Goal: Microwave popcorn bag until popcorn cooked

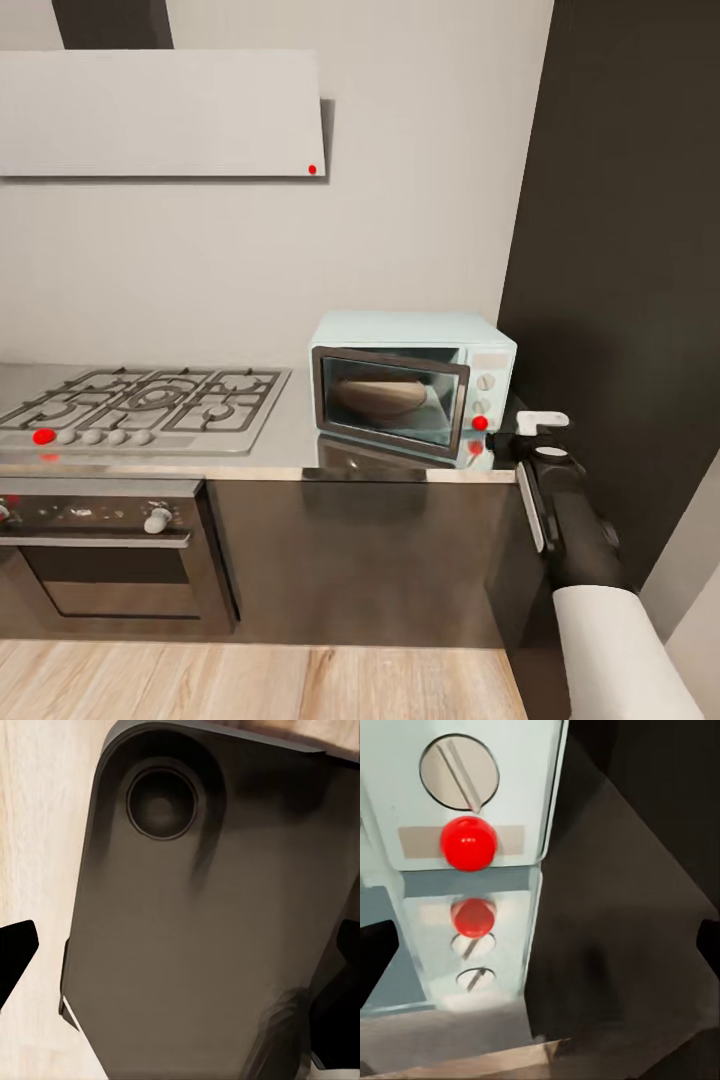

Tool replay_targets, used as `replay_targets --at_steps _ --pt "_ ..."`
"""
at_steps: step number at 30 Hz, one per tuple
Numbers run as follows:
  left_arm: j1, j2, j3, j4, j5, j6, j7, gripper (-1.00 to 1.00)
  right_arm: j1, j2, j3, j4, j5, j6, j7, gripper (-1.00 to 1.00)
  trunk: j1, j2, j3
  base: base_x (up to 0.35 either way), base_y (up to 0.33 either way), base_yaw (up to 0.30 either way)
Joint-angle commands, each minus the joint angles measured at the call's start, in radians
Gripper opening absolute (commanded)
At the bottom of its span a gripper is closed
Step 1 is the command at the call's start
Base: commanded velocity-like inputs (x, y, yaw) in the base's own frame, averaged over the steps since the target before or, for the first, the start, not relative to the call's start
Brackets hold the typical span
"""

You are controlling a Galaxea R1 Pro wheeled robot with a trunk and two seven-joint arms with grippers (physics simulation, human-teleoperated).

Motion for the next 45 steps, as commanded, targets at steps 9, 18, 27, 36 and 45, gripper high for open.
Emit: replay_targets --at_steps 9,18,27,36,45 --pt "-0.001 -0.001 0.000 0.000 0.005 -0.001 0.001 1.00 -0.001 0.003 0.001 0.007 0.000 -0.005 0.000 1.00 0.000 0.000 -0.001 0.312 0.000 0.000" --pt "0.000 -0.001 0.000 0.000 0.005 -0.001 0.001 1.00 -0.001 -0.007 -0.003 0.011 0.003 -0.014 0.265 1.00 0.000 0.000 -0.001 0.036 0.000 0.000" --pt "-0.001 -0.002 0.003 0.000 0.006 -0.001 0.001 1.00 -0.001 -0.012 -0.005 0.015 0.011 -0.055 0.515 1.00 0.000 0.000 -0.001 -0.013 0.012 0.000" --pt "-0.001 -0.003 0.005 0.000 0.006 -0.001 0.002 1.00 -0.001 -0.014 -0.005 0.014 0.014 -0.055 0.525 1.00 0.000 0.000 -0.001 -0.214 0.205 0.000" --pt "0.000 -0.003 0.005 0.000 0.006 -0.001 0.002 1.00 -0.001 -0.014 -0.005 0.005 0.016 -0.044 0.526 1.00 0.000 0.000 -0.001 -0.231 0.221 0.000"
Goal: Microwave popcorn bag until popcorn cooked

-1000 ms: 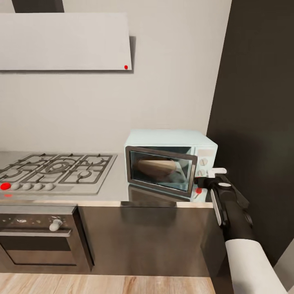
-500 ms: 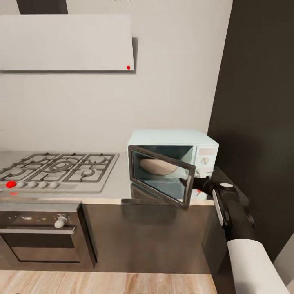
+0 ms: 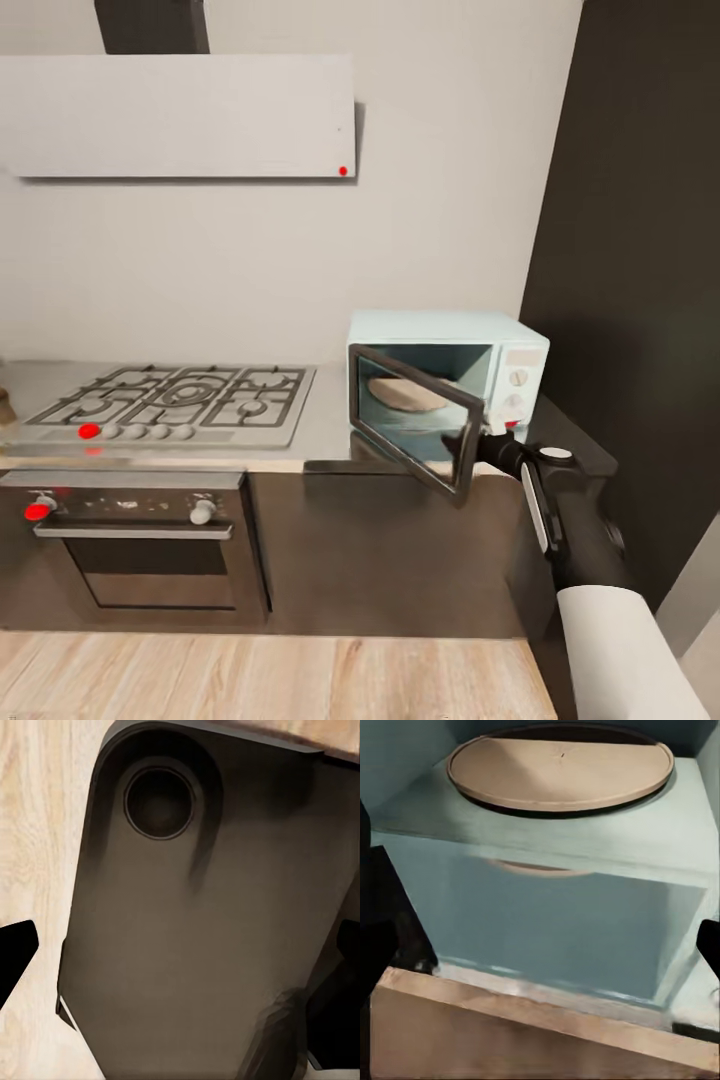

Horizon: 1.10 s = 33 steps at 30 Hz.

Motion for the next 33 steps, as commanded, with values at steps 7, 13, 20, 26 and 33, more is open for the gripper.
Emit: replay_targets --at_steps 7,13,20,26,33 --pt "0.000 0.000 0.001 0.000 0.005 -0.001 0.001 1.00 -0.001 0.002 -0.002 -0.002 0.010 0.007 0.009 1.00 0.000 -0.001 -0.001 -0.231 0.221 0.000" --pt "-0.001 0.000 0.001 0.000 0.005 -0.001 0.001 1.00 -0.001 0.003 -0.001 -0.001 0.008 0.009 0.006 1.00 0.000 -0.001 -0.001 -0.228 0.217 0.000" --pt "-0.001 0.001 0.000 0.000 0.005 -0.001 0.000 1.00 -0.001 0.005 -0.001 0.001 0.008 0.009 0.005 1.00 0.000 -0.001 -0.001 -0.147 0.200 0.000" --pt "0.000 0.001 -0.001 0.000 0.005 -0.001 0.000 1.00 -0.001 0.005 -0.001 0.004 0.008 0.008 0.003 1.00 0.000 -0.001 -0.001 -0.007 0.282 0.000" --pt "0.000 0.001 -0.001 0.000 0.004 -0.001 0.000 1.00 -0.001 0.003 -0.002 0.005 0.006 0.008 0.003 1.00 0.000 -0.001 -0.001 0.000 0.308 0.000"
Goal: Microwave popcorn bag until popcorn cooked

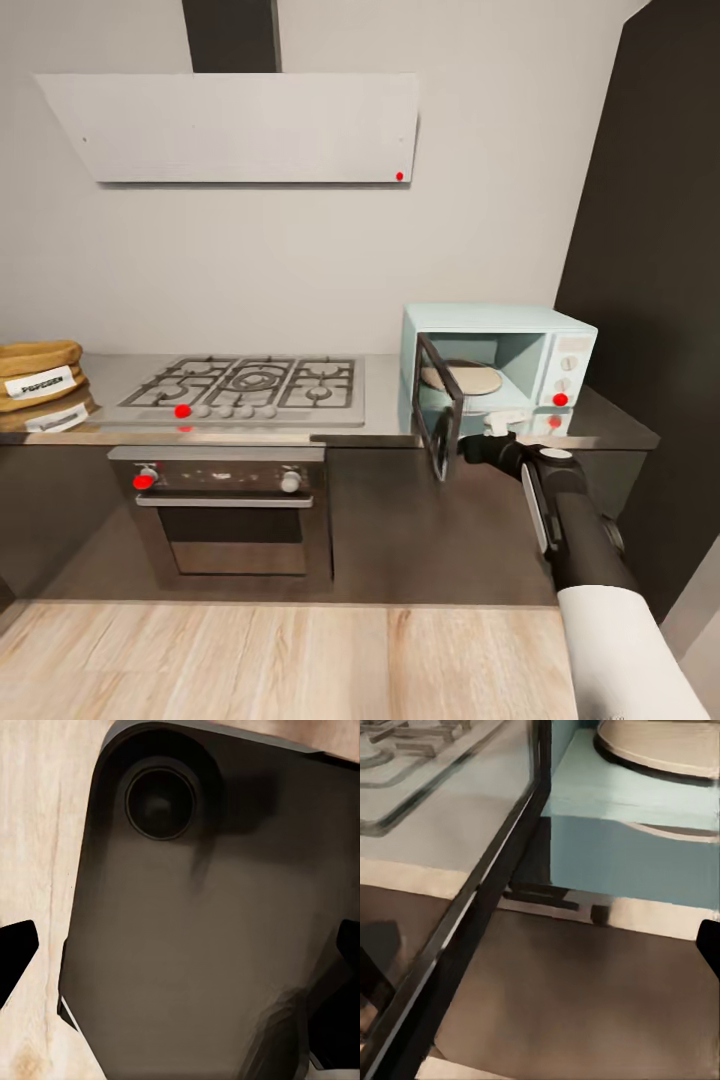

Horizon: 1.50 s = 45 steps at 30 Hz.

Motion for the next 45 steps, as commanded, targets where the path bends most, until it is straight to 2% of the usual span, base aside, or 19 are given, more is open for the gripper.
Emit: replay_targets --at_steps 1,3,7,9,11,12,13,14,16,19,22,24,25,27,29,31,32,36,45 --pt "-0.001 0.000 0.000 0.000 0.005 -0.001 0.001 1.00 0.000 0.002 0.002 -0.001 -0.015 0.010 0.016 1.00 0.000 -0.001 -0.001 0.000 0.251 0.000" --pt "-0.001 0.000 0.000 0.000 0.005 -0.001 0.001 1.00 0.000 0.001 0.000 0.000 -0.017 0.010 0.016 1.00 0.000 -0.001 -0.001 0.000 0.181 0.000" --pt "-0.001 0.000 0.000 0.000 0.005 -0.001 0.001 1.00 0.000 -0.001 -0.063 0.001 -0.018 0.009 0.015 1.00 0.000 -0.001 -0.001 0.000 0.030 0.000" --pt "-0.001 0.000 0.000 0.000 0.006 -0.001 0.001 1.00 0.000 -0.041 -0.120 0.003 -0.018 0.010 0.014 1.00 0.000 -0.001 -0.001 0.000 0.003 0.000" --pt "-0.001 0.000 0.001 0.000 0.006 -0.001 0.001 1.00 0.000 -0.116 -0.190 0.045 -0.013 0.011 0.014 1.00 0.000 -0.001 -0.001 0.000 0.001 0.000" --pt "-0.001 0.000 0.002 0.000 0.006 -0.001 0.001 1.00 0.000 -0.155 -0.216 0.112 -0.011 0.011 0.014 1.00 0.000 -0.001 -0.001 0.000 0.000 0.000" --pt "-0.001 0.000 0.002 0.000 0.006 -0.001 0.001 1.00 0.000 -0.208 -0.237 0.233 -0.009 0.007 0.014 1.00 0.000 -0.001 -0.001 0.000 0.000 0.000" --pt "-0.001 0.000 0.002 0.000 0.006 -0.001 0.001 1.00 0.000 -0.242 -0.245 0.329 -0.009 0.003 0.014 1.00 0.000 -0.001 -0.001 0.000 0.000 0.000" --pt "-0.001 0.000 0.002 0.000 0.006 -0.001 0.001 1.00 0.000 -0.276 -0.250 0.479 -0.007 -0.003 0.009 1.00 0.000 -0.001 -0.001 0.000 0.000 0.000" --pt "-0.001 0.000 0.002 0.000 0.006 -0.001 0.002 1.00 0.000 -0.295 -0.252 0.699 0.040 -0.053 -0.035 1.00 0.000 -0.001 -0.001 0.000 0.000 0.000" --pt "-0.001 0.000 0.002 0.000 0.007 -0.001 0.002 1.00 0.000 -0.327 -0.251 1.054 0.115 -0.302 -0.071 1.00 0.000 -0.001 -0.001 0.000 0.000 0.000" --pt "-0.001 0.000 0.002 0.000 0.007 -0.001 0.002 1.00 0.025 -0.326 -0.246 1.202 0.137 -0.458 -0.106 1.00 0.000 -0.001 -0.001 0.000 0.000 0.000" --pt "-0.001 0.000 0.002 0.000 0.008 -0.001 0.002 1.00 0.081 -0.323 -0.245 1.227 0.143 -0.503 -0.117 1.00 0.000 -0.001 -0.001 0.000 0.000 0.000" --pt "-0.001 0.000 0.003 0.000 0.008 -0.001 0.002 1.00 0.230 -0.321 -0.244 1.245 0.149 -0.550 -0.128 1.00 0.000 -0.001 -0.001 0.000 0.000 0.000" --pt "-0.001 0.000 0.003 0.000 0.008 -0.001 0.002 1.00 0.333 -0.318 -0.243 1.250 0.149 -0.628 -0.133 1.00 0.000 -0.001 -0.001 0.000 0.000 0.000" --pt "-0.001 0.000 0.002 0.000 0.008 -0.001 0.002 1.00 0.381 -0.304 -0.243 1.251 0.148 -0.674 -0.142 1.00 0.000 -0.001 -0.001 0.000 0.000 0.000" --pt "0.000 0.000 0.002 0.000 0.008 -0.001 0.002 1.00 0.400 -0.277 -0.244 1.251 0.148 -0.691 -0.161 1.00 0.000 -0.001 -0.001 0.000 0.000 0.000" --pt "-0.001 0.000 0.002 0.000 0.008 -0.001 0.002 1.00 0.436 -0.232 -0.243 1.252 0.150 -0.711 -0.236 1.00 0.000 -0.001 -0.001 0.000 0.000 0.000" --pt "-0.001 0.000 0.002 0.000 0.008 -0.001 0.002 1.00 0.440 -0.227 -0.243 1.253 0.162 -0.723 -0.247 1.00 0.000 -0.001 -0.001 0.000 0.000 0.000"
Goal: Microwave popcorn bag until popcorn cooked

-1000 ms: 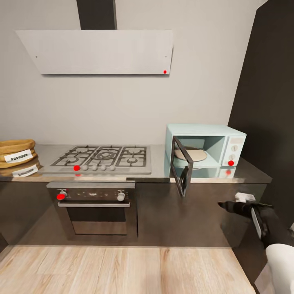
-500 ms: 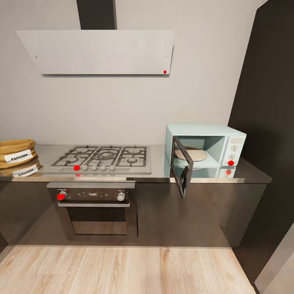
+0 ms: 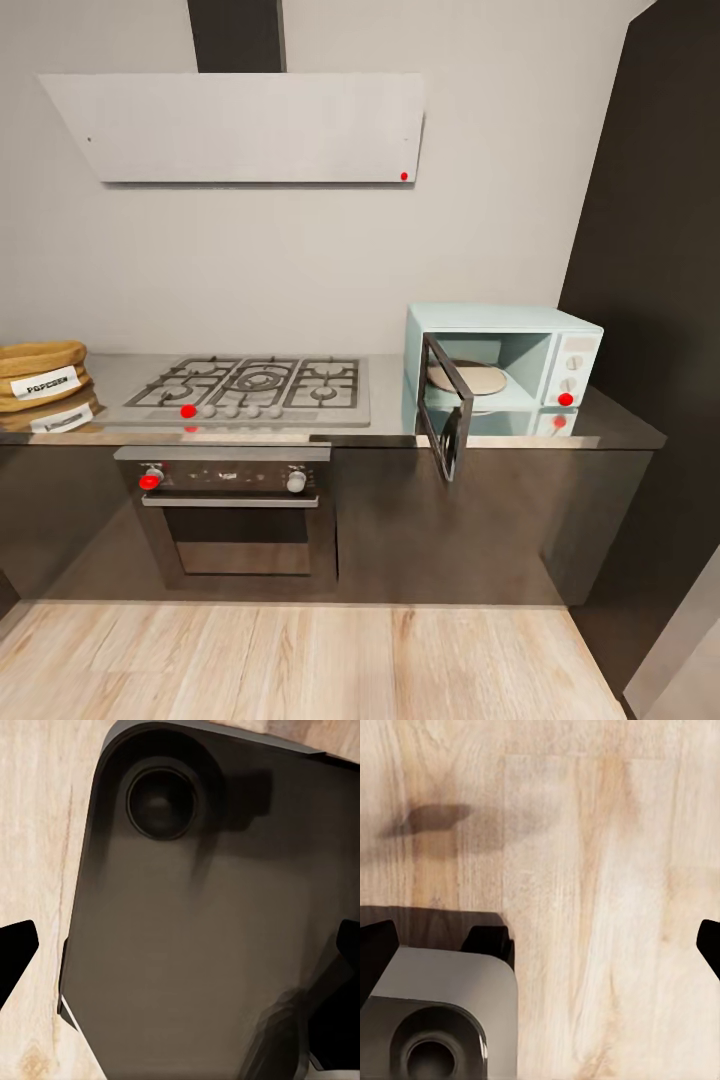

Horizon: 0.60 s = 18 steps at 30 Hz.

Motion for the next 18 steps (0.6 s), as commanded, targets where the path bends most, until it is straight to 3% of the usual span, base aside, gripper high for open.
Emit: replay_targets --at_steps 1,3,5,7,9,18 --pt "-0.001 0.000 0.001 0.000 0.005 -0.001 0.001 1.00 -0.001 0.000 -0.008 0.003 0.021 -0.006 0.001 1.00 0.000 -0.001 -0.001 0.000 0.000 0.000" --pt "0.000 0.000 0.001 0.000 0.005 -0.001 0.001 1.00 0.001 0.003 -0.008 0.003 0.054 -0.003 0.001 1.00 0.000 -0.001 -0.001 0.000 0.000 0.000" --pt "-0.001 0.000 0.001 0.000 0.005 -0.001 0.001 1.00 0.003 0.024 -0.008 0.003 0.078 0.006 -0.008 1.00 0.000 -0.001 -0.001 0.000 0.000 0.000" --pt "0.000 0.000 0.001 0.000 0.005 -0.001 0.001 1.00 0.003 0.060 -0.009 0.003 0.089 0.018 -0.074 1.00 0.000 -0.001 -0.001 0.000 0.000 0.038" --pt "0.000 0.001 0.001 0.000 0.005 -0.001 0.001 1.00 0.003 0.073 -0.009 0.003 0.092 0.021 -0.122 1.00 0.000 -0.001 0.000 0.000 0.000 0.177" --pt "-0.001 0.000 0.001 0.000 0.006 -0.001 0.001 1.00 0.003 0.079 -0.008 0.003 0.096 0.022 -0.132 1.00 0.000 -0.001 0.002 0.000 0.000 0.263"
